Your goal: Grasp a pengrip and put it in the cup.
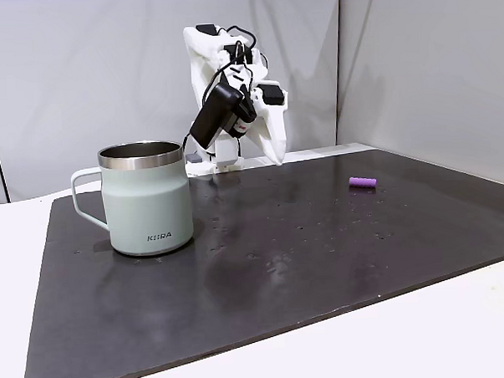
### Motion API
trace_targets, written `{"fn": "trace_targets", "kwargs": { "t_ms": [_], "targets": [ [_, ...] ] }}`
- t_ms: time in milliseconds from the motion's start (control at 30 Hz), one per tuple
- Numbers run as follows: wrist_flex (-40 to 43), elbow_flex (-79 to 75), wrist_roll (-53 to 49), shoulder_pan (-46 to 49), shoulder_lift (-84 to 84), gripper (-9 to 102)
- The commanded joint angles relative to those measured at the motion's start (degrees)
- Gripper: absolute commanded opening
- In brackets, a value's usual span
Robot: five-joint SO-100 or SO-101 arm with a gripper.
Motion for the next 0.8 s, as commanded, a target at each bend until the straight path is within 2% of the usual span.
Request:
{"fn": "trace_targets", "kwargs": {
  "t_ms": [0, 600, 767],
  "targets": [
    [-2.02, -8.26, -1.32, -3.52, -5.01, 0],
    [-4.31, -24.26, -1.41, -10.81, -29.62, 0],
    [-4.39, -28.30, -4.39, -14.68, -35.77, 0]
  ]
}}
